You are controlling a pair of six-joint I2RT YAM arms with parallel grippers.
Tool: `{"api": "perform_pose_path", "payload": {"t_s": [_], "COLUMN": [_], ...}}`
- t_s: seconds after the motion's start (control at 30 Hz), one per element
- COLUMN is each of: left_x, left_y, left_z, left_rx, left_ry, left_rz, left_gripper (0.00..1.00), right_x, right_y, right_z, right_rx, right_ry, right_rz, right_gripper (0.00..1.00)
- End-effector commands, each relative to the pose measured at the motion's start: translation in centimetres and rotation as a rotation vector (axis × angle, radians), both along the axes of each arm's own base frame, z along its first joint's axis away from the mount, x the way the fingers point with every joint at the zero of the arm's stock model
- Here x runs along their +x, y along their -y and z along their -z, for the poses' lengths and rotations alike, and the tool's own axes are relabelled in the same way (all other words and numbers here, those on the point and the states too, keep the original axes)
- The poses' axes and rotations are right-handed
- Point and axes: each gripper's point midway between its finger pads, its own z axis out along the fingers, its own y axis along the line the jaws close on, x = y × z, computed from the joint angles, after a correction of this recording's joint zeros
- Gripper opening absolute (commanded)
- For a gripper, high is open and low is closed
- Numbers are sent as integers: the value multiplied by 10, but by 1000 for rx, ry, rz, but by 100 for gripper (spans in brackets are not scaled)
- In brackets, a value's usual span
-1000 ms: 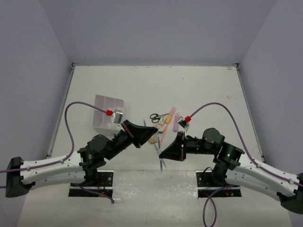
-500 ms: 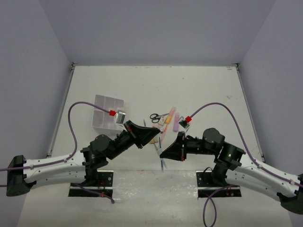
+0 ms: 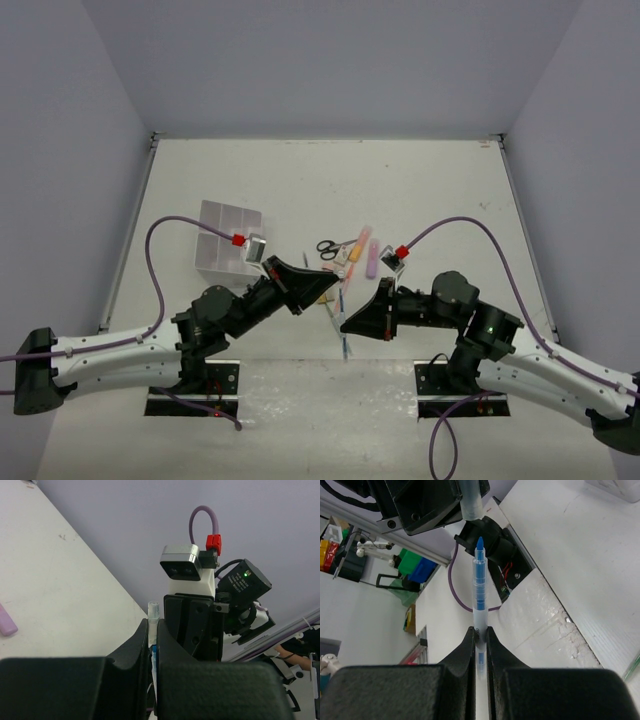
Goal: Sort the stationery into containers
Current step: Close the pen cap on the pen.
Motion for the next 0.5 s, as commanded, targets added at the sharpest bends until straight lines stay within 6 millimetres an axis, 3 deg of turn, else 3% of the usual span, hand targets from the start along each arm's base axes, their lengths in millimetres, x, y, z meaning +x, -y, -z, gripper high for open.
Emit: {"api": "perform_pose_path", "payload": {"t_s": [0.0, 0.47], "left_x": [-3, -5], "left_y": [2, 3], "left_z": [-10, -9], "left_rx": [-49, -55], "left_ry": [7, 10], "left_rz": [17, 34], "left_gripper": [0, 0], "right_x": [5, 6], "right_y": [-2, -4], "right_z": [-27, -28], "right_rx": [40, 33], "right_ry": [56, 57], "right_rz": [17, 17], "right_gripper": [0, 0]}}
